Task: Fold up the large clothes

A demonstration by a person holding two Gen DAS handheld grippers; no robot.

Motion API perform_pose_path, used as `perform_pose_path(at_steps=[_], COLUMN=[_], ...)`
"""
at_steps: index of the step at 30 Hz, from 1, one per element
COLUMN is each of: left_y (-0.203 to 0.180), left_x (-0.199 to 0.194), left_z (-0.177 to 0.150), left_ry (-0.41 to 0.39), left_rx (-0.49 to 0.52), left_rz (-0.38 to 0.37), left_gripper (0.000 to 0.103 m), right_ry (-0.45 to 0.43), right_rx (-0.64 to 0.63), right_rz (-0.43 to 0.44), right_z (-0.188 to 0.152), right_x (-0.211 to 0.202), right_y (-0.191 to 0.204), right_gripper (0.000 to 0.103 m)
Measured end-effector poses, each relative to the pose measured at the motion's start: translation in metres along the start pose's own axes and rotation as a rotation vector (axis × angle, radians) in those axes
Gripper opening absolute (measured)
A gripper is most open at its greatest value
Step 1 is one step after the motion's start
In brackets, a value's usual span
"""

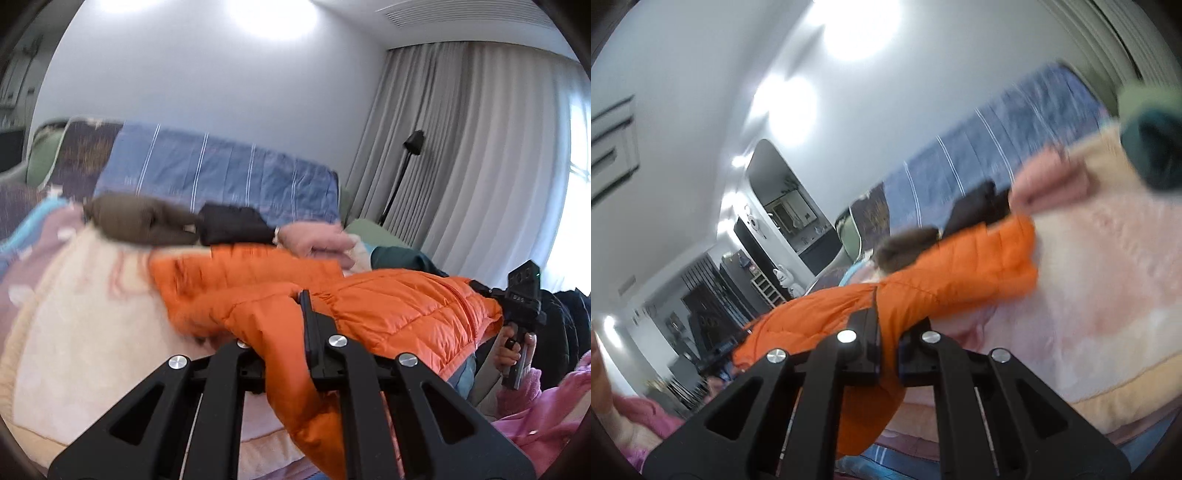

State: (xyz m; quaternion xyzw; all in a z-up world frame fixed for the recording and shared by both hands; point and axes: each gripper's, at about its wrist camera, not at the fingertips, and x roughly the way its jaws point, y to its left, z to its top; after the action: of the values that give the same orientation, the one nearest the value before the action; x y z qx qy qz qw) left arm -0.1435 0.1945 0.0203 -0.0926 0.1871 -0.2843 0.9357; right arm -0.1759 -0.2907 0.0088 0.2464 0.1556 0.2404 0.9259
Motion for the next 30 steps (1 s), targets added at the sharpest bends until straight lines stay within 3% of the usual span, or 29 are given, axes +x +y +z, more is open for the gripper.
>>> perform_pose_path(at_steps=[3, 8, 12, 15, 22, 24, 26, 28, 30], left_y=[-0.016, -0.004, 0.018, 0.040, 0.090, 0.100, 0.105, 0.103, 0.100], left_x=[-0.009, 0.028, 0.076, 0.120, 0.203, 0.212, 0.214, 0.207, 0.195], left_z=[0.006, 0.014, 0.021, 0.019, -0.004, -0.006, -0.006, -0.002, 0.004], left_ry=[-0.010, 0.076, 0.148, 0.208, 0.355, 0.372, 0.378, 0.362, 0.339], left_rx=[0.042, 0.015, 0.011, -0.004, -0.098, -0.130, -0.165, -0.168, -0.179], left_rz=[0.018, 0.066, 0.126, 0.193, 0.272, 0.271, 0.258, 0.237, 0.212], left_gripper=[0.010, 0.013, 0.014, 0.015, 0.020, 0.022, 0.023, 0.025, 0.034], right_ry=[-0.032, 0.005, 0.050, 0.120, 0.247, 0.260, 0.267, 0.267, 0.268], right_rx=[-0.071, 0.043, 0.110, 0.145, 0.200, 0.233, 0.260, 0.245, 0.169], right_rz=[-0.053, -0.081, -0.114, -0.202, -0.361, -0.371, -0.363, -0.338, -0.346], right_z=[0.005, 0.015, 0.035, 0.040, 0.027, 0.023, 0.023, 0.025, 0.027], right_x=[-0.012, 0.013, 0.070, 0.125, 0.206, 0.213, 0.212, 0.205, 0.194], right_y=[0.014, -0.020, -0.056, -0.084, -0.135, -0.148, -0.152, -0.147, -0.134], right_gripper=[0.012, 0.012, 0.012, 0.013, 0.018, 0.029, 0.058, 0.066, 0.072])
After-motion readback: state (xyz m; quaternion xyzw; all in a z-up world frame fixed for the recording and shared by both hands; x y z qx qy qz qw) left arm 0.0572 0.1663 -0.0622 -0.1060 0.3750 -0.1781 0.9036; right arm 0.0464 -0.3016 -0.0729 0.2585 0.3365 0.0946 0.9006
